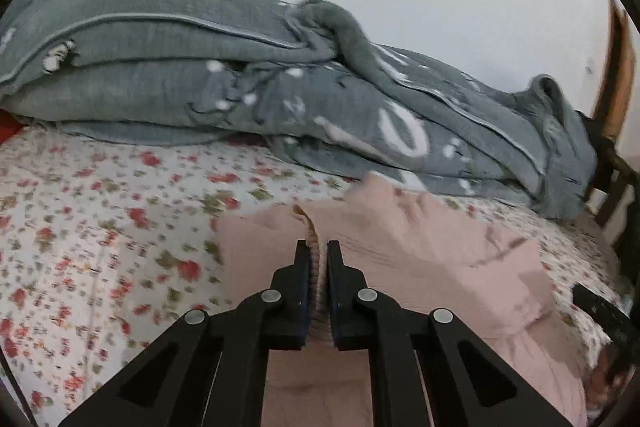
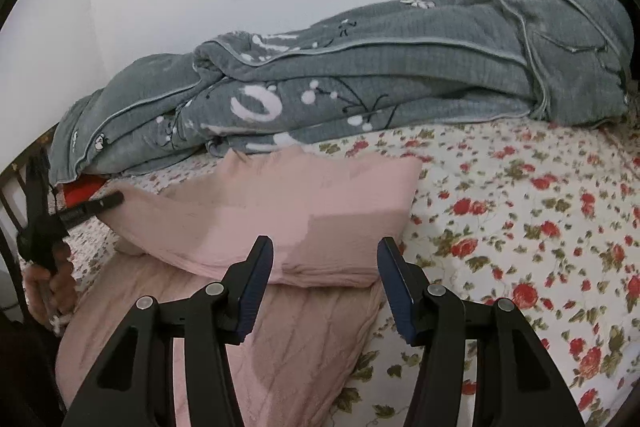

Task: Fold small clothes
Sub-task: 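Open the right tool to release the sleeve onto the folded side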

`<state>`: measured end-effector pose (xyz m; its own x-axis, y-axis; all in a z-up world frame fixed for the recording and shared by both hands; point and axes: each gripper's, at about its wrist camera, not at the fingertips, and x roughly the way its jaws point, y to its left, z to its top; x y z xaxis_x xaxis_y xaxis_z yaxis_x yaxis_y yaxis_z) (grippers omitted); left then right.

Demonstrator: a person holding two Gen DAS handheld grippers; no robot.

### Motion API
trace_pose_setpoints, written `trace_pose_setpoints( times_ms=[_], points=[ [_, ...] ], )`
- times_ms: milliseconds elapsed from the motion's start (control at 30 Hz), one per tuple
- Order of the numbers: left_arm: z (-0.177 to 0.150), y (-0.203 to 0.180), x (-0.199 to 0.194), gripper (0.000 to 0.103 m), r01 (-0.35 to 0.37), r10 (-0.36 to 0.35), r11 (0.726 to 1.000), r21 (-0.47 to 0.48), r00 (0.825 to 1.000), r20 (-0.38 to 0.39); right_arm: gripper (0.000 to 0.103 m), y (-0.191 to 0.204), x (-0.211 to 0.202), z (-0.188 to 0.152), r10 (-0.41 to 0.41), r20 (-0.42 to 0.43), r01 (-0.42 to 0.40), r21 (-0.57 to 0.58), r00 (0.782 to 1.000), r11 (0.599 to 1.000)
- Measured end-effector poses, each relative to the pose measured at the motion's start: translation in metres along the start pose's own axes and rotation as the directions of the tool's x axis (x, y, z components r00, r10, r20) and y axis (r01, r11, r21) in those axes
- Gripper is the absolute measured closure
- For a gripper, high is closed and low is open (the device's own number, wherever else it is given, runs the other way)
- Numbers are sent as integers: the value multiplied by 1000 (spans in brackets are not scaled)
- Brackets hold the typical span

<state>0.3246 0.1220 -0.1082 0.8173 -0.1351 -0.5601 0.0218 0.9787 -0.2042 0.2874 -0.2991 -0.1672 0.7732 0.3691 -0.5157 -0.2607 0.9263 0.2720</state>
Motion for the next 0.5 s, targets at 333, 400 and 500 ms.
trace_pose_setpoints(
  times_ms=[333,400,500],
  points=[
    [-20,19,36,79,-89,82,995,-37,986,-148,55,-11,45,3,-147,-192,155,29,970,987],
    [-23,20,32,79,-91,85,995,-38,985,-150,55,-17,49,1,-132,-215,147,54,968,988],
    [-28,19,29,69,-88,83,996,-26,985,-149,55,-16,47,-1,-142,-207,156,53,968,986]
  ],
)
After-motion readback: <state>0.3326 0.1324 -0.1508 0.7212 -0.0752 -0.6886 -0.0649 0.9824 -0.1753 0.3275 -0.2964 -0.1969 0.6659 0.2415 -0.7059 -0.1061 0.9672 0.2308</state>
